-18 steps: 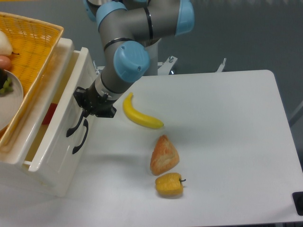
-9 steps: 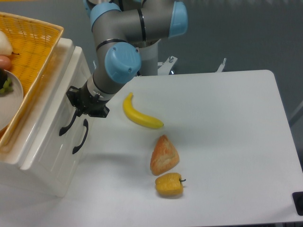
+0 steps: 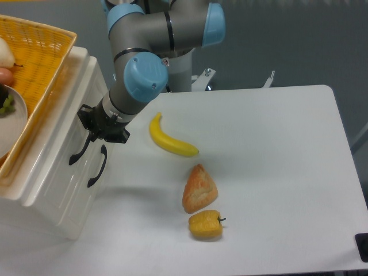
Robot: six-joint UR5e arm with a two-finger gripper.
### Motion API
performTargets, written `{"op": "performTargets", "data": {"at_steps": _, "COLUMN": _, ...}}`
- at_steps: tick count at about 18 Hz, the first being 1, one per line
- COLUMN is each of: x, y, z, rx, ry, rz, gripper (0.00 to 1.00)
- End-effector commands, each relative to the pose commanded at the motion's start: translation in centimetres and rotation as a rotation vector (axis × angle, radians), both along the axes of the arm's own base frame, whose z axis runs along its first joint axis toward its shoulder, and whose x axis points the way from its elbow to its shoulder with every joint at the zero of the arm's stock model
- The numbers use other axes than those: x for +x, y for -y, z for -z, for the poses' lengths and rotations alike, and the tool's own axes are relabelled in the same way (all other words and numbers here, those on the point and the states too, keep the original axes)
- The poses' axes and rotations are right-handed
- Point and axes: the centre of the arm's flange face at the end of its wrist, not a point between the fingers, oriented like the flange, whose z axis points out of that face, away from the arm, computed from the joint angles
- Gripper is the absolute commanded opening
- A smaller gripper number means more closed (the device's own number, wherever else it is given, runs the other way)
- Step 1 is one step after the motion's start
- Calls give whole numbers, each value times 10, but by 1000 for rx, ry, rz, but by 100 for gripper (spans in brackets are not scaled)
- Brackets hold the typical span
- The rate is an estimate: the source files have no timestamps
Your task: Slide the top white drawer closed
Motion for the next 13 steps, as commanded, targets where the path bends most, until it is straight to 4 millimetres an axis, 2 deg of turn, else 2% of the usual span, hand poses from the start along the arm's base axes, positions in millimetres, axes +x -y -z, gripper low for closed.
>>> {"op": "performTargets", "data": {"at_steps": 2, "x": -3, "y": 0, "z": 1, "rx": 3, "ry": -3, "rz": 1, "gripper": 4}}
{"op": "performTargets", "data": {"at_steps": 5, "x": -24, "y": 4, "z": 1, "rx": 16, "ry": -26, "rz": -20, "gripper": 28}}
{"op": "performTargets", "data": {"at_steps": 8, "x": -68, "y": 14, "z": 7, "rx": 18, "ry": -101, "rz": -74, "gripper": 61}}
{"op": "performTargets", "data": {"at_steps": 10, "x": -104, "y": 30, "z": 5, "rx": 13, "ry": -169, "rz": -109, "gripper": 93}}
{"op": "performTargets", "data": {"at_steps": 11, "x": -122, "y": 39, "z": 8, "rx": 4, "ry": -202, "rz": -113, "gripper": 100}}
{"op": "performTargets", "data": {"at_steps": 13, "x": -156, "y": 59, "z": 10, "rx": -17, "ry": -247, "rz": -125, "gripper": 100}}
